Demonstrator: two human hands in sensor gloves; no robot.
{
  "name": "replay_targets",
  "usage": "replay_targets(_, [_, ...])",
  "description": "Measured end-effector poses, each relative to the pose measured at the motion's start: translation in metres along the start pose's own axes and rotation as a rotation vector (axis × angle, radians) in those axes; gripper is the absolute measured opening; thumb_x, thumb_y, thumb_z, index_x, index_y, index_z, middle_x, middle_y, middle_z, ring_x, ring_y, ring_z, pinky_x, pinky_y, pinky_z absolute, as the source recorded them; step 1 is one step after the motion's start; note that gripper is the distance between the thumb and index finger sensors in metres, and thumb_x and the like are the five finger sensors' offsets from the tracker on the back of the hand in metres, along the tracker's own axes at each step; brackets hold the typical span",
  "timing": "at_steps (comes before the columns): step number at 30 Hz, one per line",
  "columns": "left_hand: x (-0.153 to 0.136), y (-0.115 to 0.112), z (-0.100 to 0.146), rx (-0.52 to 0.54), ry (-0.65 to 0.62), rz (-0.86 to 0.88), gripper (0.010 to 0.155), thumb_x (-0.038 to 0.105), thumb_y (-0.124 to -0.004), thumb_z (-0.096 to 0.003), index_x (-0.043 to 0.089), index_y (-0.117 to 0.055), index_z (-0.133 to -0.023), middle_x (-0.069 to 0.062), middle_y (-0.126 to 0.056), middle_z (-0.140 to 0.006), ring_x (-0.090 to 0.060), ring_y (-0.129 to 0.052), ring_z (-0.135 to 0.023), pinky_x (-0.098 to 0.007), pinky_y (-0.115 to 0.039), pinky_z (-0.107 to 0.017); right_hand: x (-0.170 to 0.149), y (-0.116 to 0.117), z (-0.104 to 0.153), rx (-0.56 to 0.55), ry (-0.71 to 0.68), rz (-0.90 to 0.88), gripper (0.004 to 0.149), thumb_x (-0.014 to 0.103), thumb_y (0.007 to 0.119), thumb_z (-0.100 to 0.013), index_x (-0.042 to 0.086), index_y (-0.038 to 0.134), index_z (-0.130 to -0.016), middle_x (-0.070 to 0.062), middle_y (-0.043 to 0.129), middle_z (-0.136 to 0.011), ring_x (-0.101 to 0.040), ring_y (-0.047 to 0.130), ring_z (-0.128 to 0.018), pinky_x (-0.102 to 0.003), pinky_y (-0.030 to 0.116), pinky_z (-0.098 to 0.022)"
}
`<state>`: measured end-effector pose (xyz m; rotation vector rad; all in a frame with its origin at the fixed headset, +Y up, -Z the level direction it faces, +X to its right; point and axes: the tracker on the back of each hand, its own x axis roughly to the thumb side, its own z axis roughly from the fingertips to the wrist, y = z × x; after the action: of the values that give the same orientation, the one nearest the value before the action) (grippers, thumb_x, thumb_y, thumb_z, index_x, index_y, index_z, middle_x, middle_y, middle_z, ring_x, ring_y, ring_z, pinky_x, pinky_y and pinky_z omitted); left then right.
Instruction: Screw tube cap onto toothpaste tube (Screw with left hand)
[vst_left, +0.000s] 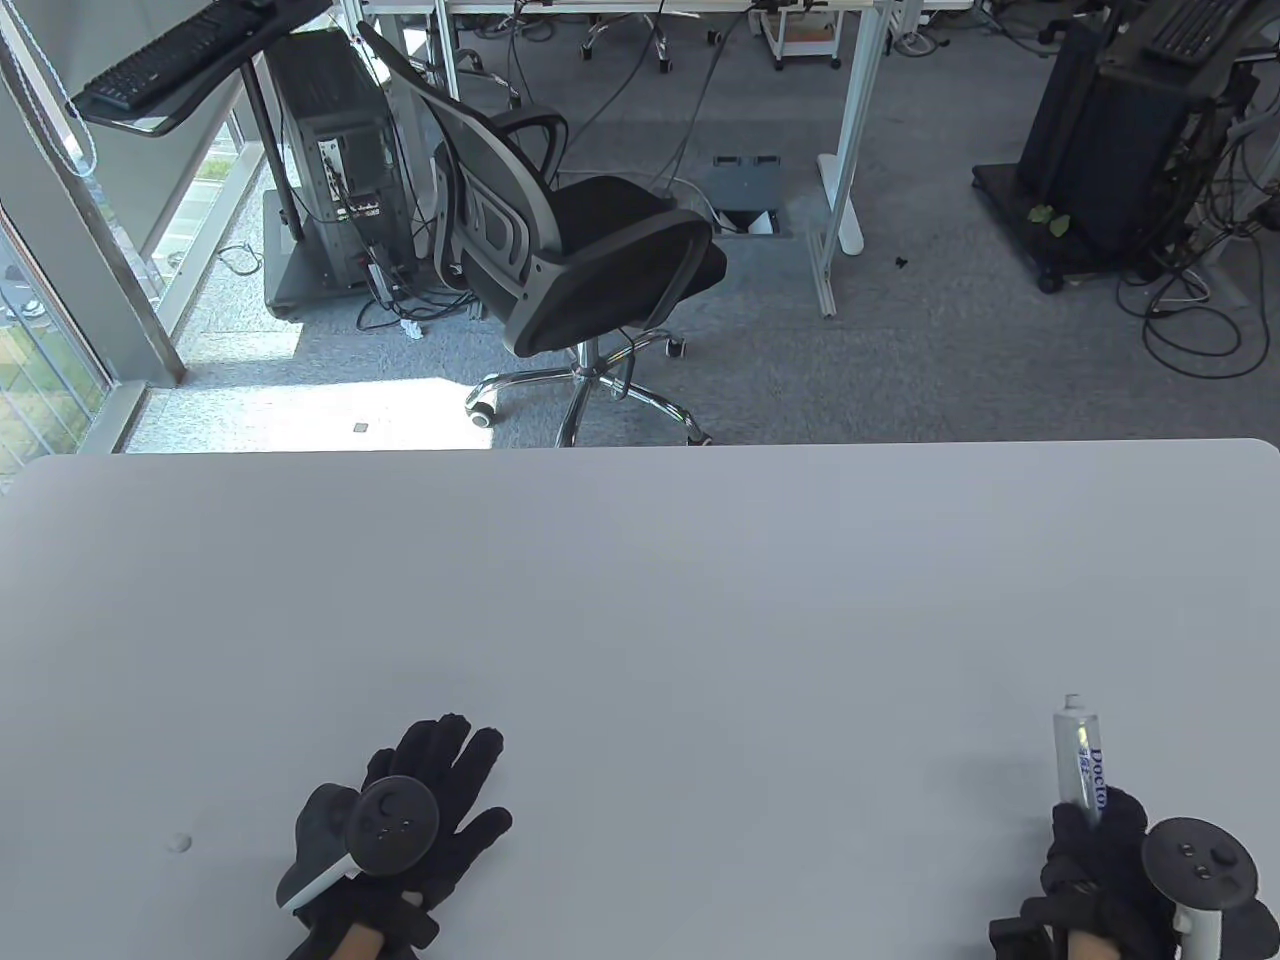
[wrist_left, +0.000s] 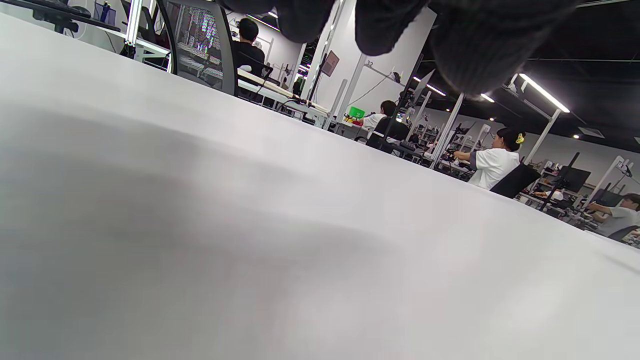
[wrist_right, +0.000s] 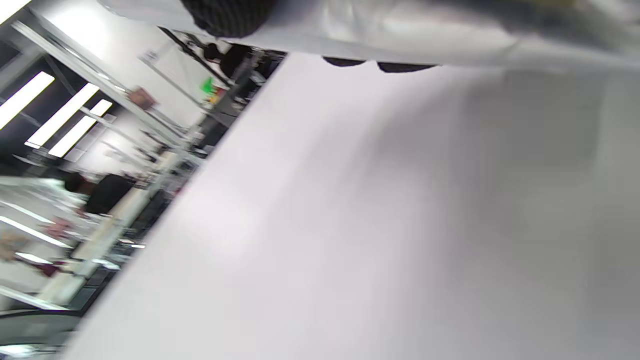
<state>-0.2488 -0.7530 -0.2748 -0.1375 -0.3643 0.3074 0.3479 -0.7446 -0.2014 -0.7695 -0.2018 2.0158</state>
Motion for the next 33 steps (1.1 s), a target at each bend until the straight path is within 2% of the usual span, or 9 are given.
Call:
replay_targets(4, [0.001, 0.003, 0.001, 0.007, -0.009, 0.013, 0.074, 0.062, -0.065, -0.0585, 0.035, -0.033, -0.12, -0.011, -0.029, -0.124, -0.038, -0.027, -0.113, -0.064, -0.027, -0.075, 0.035, 0.017, 0.005, 0.268, -0.21, -0.364, 0.047, 0.024, 0.068, -0.062, 0.024, 0.047, -0.104, -0.025, 0.046, -0.107, -0.056, 0.056, -0.093, -0.076, 0.046, -0.063])
replay_targets(6, [0.003, 0.007, 0.001, 0.028, -0.023, 0.029, 0.074, 0.062, -0.065, -0.0585, 0.035, -0.033, -0.12, -0.011, -0.029, -0.124, -0.038, -0.028, -0.113, -0.064, -0.027, -0.075, 0.065, 0.035, 0.014, 0.364, -0.298, -0.453, 0.048, 0.025, 0.07, -0.061, 0.024, 0.047, -0.104, -0.024, 0.047, -0.106, -0.056, 0.057, -0.092, -0.076, 0.047, -0.063])
replay_targets(10, [0.006, 0.02, 0.001, 0.056, -0.031, 0.033, 0.073, 0.061, -0.065, -0.0586, 0.035, -0.035, -0.12, -0.011, -0.03, -0.124, -0.038, -0.029, -0.113, -0.065, -0.029, -0.075, 0.124, 0.085, 0.041, 0.512, -0.469, -0.439, 0.053, 0.029, 0.072, -0.06, 0.026, 0.045, -0.106, -0.022, 0.049, -0.105, -0.053, 0.06, -0.091, -0.075, 0.049, -0.063])
replay_targets(14, [-0.002, 0.047, 0.008, 0.068, -0.001, -0.044, 0.072, 0.061, -0.066, -0.0581, 0.034, -0.04, -0.12, -0.011, -0.039, -0.124, -0.038, -0.039, -0.114, -0.065, -0.037, -0.076, 0.169, 0.155, 0.078, 0.64, -0.566, -0.406, 0.052, 0.028, 0.072, -0.06, 0.026, 0.047, -0.105, -0.022, 0.05, -0.104, -0.053, 0.061, -0.09, -0.074, 0.05, -0.063])
replay_targets(17, [-0.024, 0.076, 0.022, 0.077, 0.059, -0.135, 0.07, 0.061, -0.066, -0.0581, 0.035, -0.044, -0.119, -0.01, -0.047, -0.123, -0.037, -0.049, -0.113, -0.065, -0.044, -0.076, 0.183, 0.205, 0.101, 0.756, -0.587, -0.385, 0.052, 0.026, 0.072, -0.06, 0.025, 0.047, -0.105, -0.023, 0.05, -0.104, -0.054, 0.061, -0.089, -0.075, 0.05, -0.062])
replay_targets(21, [-0.07, 0.114, 0.05, 0.099, 0.214, -0.231, 0.066, 0.058, -0.067, -0.058, 0.035, -0.051, -0.118, -0.009, -0.065, -0.118, -0.035, -0.067, -0.107, -0.063, -0.052, -0.074, 0.179, 0.254, 0.119, 0.81, -0.581, -0.285, 0.052, 0.026, 0.072, -0.06, 0.025, 0.047, -0.105, -0.023, 0.05, -0.104, -0.054, 0.061, -0.089, -0.074, 0.05, -0.063])
replay_targets(24, [-0.115, 0.128, 0.071, 0.073, 0.362, -0.261, 0.064, 0.055, -0.07, -0.0577, 0.035, -0.055, -0.116, -0.008, -0.072, -0.113, -0.034, -0.075, -0.102, -0.062, -0.055, -0.074, 0.167, 0.274, 0.126, 0.832, -0.533, -0.182, 0.051, 0.024, 0.074, -0.059, 0.023, 0.05, -0.104, -0.025, 0.051, -0.103, -0.056, 0.062, -0.087, -0.075, 0.05, -0.062])
replay_targets(27, [-0.152, 0.122, 0.086, 0.028, 0.484, -0.243, 0.063, 0.052, -0.073, -0.0574, 0.035, -0.056, -0.116, -0.009, -0.073, -0.112, -0.034, -0.076, -0.101, -0.062, -0.055, -0.074, 0.162, 0.277, 0.128, 0.835, -0.566, -0.064, 0.051, 0.024, 0.073, -0.059, 0.024, 0.05, -0.104, -0.024, 0.051, -0.103, -0.055, 0.062, -0.087, -0.075, 0.05, -0.062])
replay_targets(33, [-0.19, 0.07, 0.09, -0.16, 0.582, -0.286, 0.066, 0.05, -0.079, -0.0551, 0.036, -0.055, -0.115, -0.007, -0.071, -0.112, -0.031, -0.079, -0.098, -0.062, -0.057, -0.074, 0.16, 0.271, 0.128, 0.833, -0.588, -0.051, 0.051, 0.024, 0.073, -0.059, 0.024, 0.05, -0.104, -0.024, 0.058, -0.1, -0.055, 0.062, -0.087, -0.075, 0.05, -0.062])
